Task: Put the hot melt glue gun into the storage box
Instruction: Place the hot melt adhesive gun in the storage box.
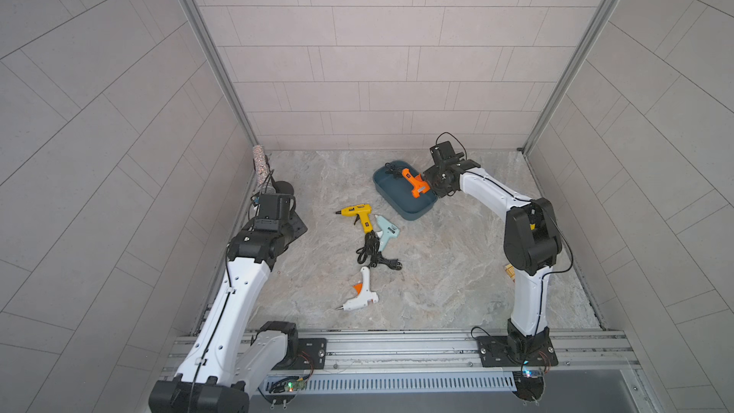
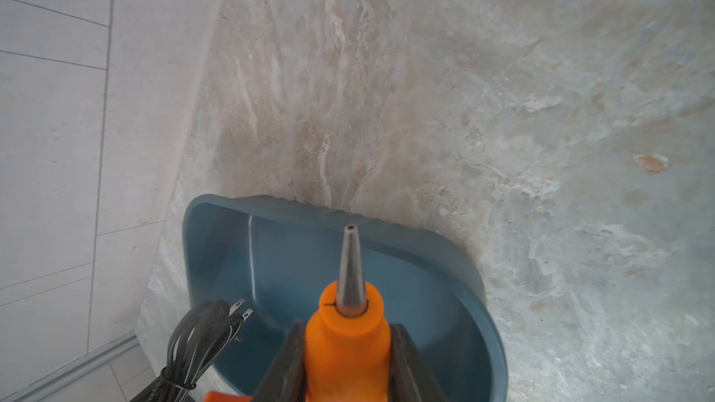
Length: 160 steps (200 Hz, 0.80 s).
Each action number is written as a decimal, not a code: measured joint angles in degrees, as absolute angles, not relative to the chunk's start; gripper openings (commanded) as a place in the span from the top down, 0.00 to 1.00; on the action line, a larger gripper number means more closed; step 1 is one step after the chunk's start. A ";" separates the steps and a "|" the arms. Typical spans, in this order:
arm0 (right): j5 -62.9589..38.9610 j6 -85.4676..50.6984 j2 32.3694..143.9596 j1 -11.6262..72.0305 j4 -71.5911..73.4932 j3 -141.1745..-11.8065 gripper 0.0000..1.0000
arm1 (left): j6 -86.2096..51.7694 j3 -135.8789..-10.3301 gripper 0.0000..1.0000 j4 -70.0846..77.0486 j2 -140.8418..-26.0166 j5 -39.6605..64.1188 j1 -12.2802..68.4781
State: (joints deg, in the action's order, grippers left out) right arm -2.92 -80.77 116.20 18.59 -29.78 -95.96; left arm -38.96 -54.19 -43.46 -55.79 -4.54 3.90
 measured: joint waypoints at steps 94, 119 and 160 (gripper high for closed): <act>-2.35 -85.56 119.55 20.60 -33.50 -95.88 0.83 | -38.96 -54.19 0.44 -43.57 -55.79 -4.54 3.88; -1.58 -85.93 119.55 20.69 -35.03 -95.88 0.69 | -38.98 -54.19 0.44 -43.55 -55.79 -4.54 3.88; -0.78 -86.39 119.55 20.84 -37.52 -95.88 0.50 | -39.00 -54.17 0.43 -43.48 -55.79 -4.36 3.88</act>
State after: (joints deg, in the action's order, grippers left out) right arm -0.78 -86.39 119.55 20.84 -37.52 -95.88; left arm -39.00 -54.17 -43.48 -55.79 -4.36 3.88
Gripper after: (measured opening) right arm 0.475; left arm 0.572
